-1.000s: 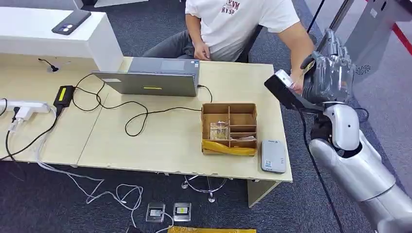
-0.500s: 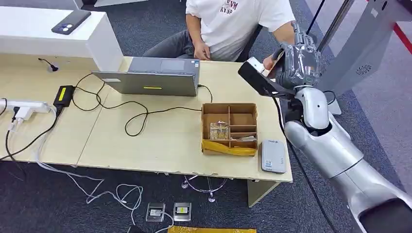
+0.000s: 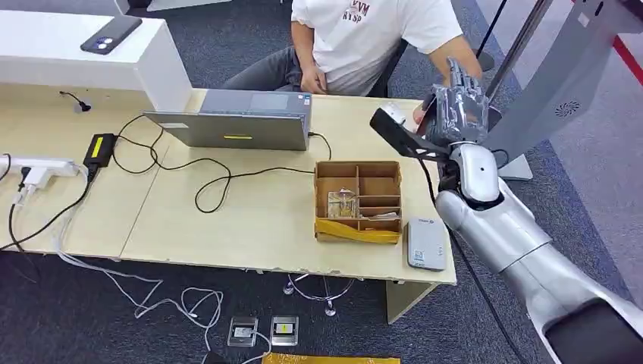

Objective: Pass the card to the sensor for recognition and then transmit it.

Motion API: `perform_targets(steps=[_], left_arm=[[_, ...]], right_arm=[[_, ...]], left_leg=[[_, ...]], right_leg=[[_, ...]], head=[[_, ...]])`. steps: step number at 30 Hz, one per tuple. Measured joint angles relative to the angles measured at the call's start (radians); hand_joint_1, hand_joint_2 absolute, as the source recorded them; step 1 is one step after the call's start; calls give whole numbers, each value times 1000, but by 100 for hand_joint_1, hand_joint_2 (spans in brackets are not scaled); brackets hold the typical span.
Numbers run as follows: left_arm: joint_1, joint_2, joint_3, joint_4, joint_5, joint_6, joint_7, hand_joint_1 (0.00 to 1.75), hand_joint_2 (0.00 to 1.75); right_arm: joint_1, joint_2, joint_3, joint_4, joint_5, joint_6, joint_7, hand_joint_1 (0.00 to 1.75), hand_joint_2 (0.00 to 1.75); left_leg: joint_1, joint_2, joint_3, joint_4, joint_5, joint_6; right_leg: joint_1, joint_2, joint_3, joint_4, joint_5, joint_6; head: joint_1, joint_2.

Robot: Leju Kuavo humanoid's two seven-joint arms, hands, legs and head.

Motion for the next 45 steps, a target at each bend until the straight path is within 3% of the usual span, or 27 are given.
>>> perform_targets(steps=[3,8,13,15,17,19,28,32,41,45], left_arm=[[1,2,-3,-2,7,0,0,0,0],[3,5,-6,-2,21,0,8,0,0],[4,5,-7,-2,22,0,11,0,0],[4,5,-7,-2,26,0,12,0,0],[5,5,-6,-2,41,0,21,0,0],[8,6,-6,-3,49,0,22,0,0],[12,7,-6,-3,56,0,22,0,0],[12,7,-6,-3,63,0,25,0,0],[12,8,-6,-3,63,0,25,0,0],[12,8,-6,-3,70,0,28,0,0]], right_arm=[[1,5,7,26,-9,-23,-9,0,175],[2,13,15,51,-40,-126,-42,0,175],[2,21,16,56,-48,-143,-51,0,175],[4,22,16,58,-86,-158,-79,0,175],[26,22,9,31,-197,-225,-173,0,175],[64,22,1,-40,-243,-249,-171,0,175],[129,7,-19,-252,-259,-242,-143,0,175],[164,-2,-29,-333,-356,-200,-228,0,175],[210,-21,-35,-463,-362,-187,-227,0,175],[252,-40,-33,-519,-350,-92,-224,0,175]], left_leg=[[0,0,0,0,0,0],[0,1,0,0,0,0],[0,1,0,0,0,0],[0,1,0,0,0,0],[0,1,1,0,0,0],[0,2,0,0,0,0],[0,5,1,0,0,0],[0,5,1,0,0,-1],[0,6,1,0,-1,-1],[0,5,2,0,-1,-1]], right_leg=[[0,0,0,0,0,0],[0,1,-1,0,0,0],[0,1,-1,0,0,0],[0,1,-1,0,0,0],[0,1,0,0,0,0],[0,1,-1,0,0,0],[0,3,-2,0,0,0],[0,4,-1,0,0,0],[0,5,-2,0,0,0],[0,5,-1,0,0,0]], head=[[0,0],[0,0],[0,0],[0,0],[0,0],[0,0],[0,0],[0,0],[0,0],[0,0]])
